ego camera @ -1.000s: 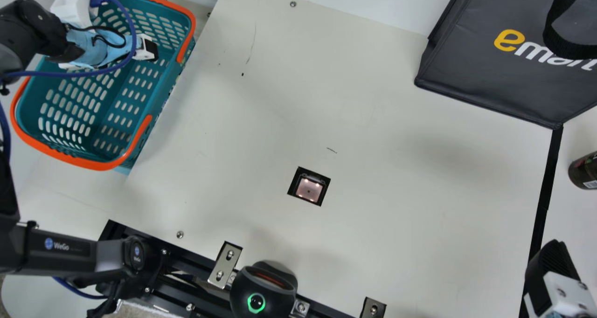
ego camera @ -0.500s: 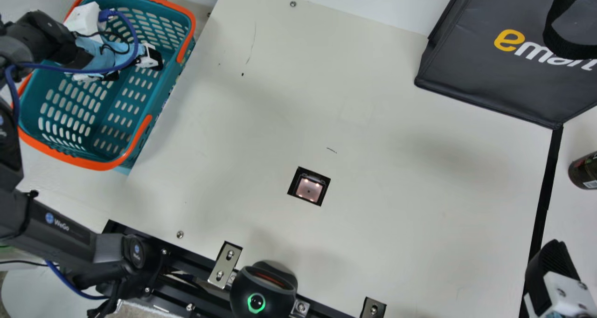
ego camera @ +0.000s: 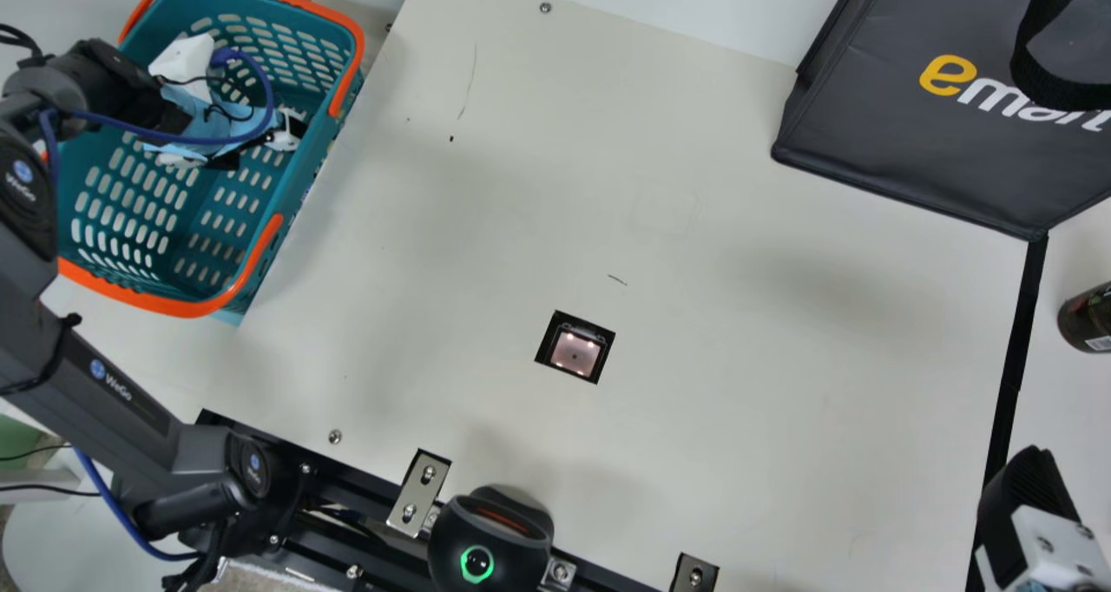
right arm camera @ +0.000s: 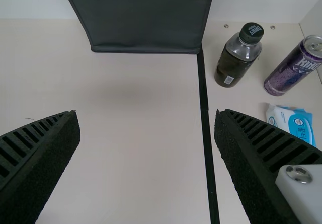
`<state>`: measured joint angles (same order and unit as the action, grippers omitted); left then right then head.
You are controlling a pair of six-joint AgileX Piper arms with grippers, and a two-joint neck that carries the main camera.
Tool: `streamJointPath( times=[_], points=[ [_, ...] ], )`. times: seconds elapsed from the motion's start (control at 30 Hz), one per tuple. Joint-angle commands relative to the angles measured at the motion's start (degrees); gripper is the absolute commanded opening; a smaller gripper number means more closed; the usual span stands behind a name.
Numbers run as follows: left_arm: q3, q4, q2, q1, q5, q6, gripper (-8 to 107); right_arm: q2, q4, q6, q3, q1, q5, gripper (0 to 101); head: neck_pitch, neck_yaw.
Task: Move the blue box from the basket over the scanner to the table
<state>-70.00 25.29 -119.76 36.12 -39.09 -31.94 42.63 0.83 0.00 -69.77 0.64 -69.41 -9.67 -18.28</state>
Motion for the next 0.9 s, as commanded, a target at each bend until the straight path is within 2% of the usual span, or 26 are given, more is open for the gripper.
streamJointPath(
  times=[0.0,0.33,0.87],
  points=[
    [0.18,-0.05,-0.57,0.10,0.19,-0.94,90,0.00,0.00,0.00,0.00,0.00,0.00,95,1.75,-0.14],
    [2.44,-1.70,-2.42,-0.32,2.45,-4.05,90,0.00,0.00,0.00,0.00,0.00,0.00,95,1.75,-0.14],
    [5.64,-6.43,-3.94,-2.56,8.07,-1.27,90,0.00,0.00,0.00,0.00,0.00,0.00,95,1.75,-0.14]
  ],
)
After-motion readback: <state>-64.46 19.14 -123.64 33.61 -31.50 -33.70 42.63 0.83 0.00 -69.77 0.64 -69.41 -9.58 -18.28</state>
